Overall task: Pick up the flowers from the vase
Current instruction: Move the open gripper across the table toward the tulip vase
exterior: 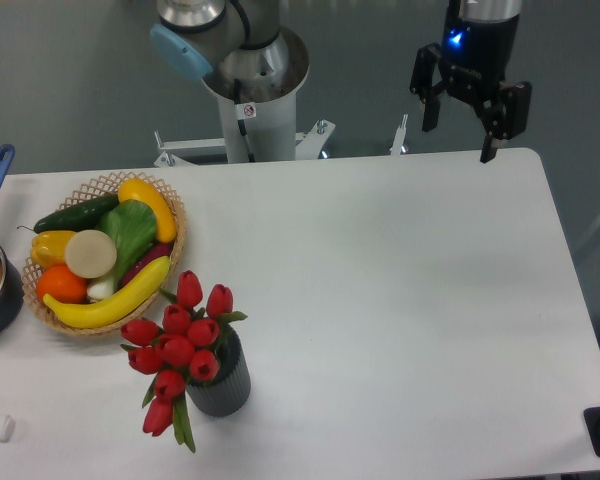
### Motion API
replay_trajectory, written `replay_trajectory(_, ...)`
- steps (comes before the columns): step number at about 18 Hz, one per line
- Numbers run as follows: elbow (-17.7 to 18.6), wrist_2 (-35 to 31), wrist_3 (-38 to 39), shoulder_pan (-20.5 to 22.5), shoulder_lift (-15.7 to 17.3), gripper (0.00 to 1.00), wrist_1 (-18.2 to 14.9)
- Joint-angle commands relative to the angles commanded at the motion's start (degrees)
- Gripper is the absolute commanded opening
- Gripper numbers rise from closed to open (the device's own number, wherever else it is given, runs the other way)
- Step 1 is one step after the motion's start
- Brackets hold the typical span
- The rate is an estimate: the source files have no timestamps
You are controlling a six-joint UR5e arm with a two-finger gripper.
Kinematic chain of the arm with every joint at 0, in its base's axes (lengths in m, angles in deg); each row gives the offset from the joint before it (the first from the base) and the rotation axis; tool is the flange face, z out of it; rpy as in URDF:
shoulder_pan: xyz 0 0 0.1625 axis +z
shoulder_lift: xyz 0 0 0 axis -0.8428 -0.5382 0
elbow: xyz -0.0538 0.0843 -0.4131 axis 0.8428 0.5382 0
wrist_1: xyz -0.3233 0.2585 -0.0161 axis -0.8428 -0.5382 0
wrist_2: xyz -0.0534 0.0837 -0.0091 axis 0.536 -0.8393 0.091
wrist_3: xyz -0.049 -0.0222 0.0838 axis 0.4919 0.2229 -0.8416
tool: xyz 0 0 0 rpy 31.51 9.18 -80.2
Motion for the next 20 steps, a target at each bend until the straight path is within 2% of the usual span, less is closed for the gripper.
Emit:
replay_trajectory(6,0.4,0.1,0.3,0.2,0.4,1.0,-0.2)
replay_trajectory(12,3.3,5.2,10.6,0.2,1.2,1.0,0.1)
replay_trajectory(14,5.4,7.8,17.4,-0.3,1.8,1.0,4.2)
replay_trajectory(17,9.0,9.8,24.7,-1.5,2.0,1.0,12.2)
replay_trajectory(18,9.4,9.8,26.3,-2.3,1.9,1.0,13.8)
replay_trajectory(20,9.5,9.8,28.1,-3.4,1.8,1.0,14.5)
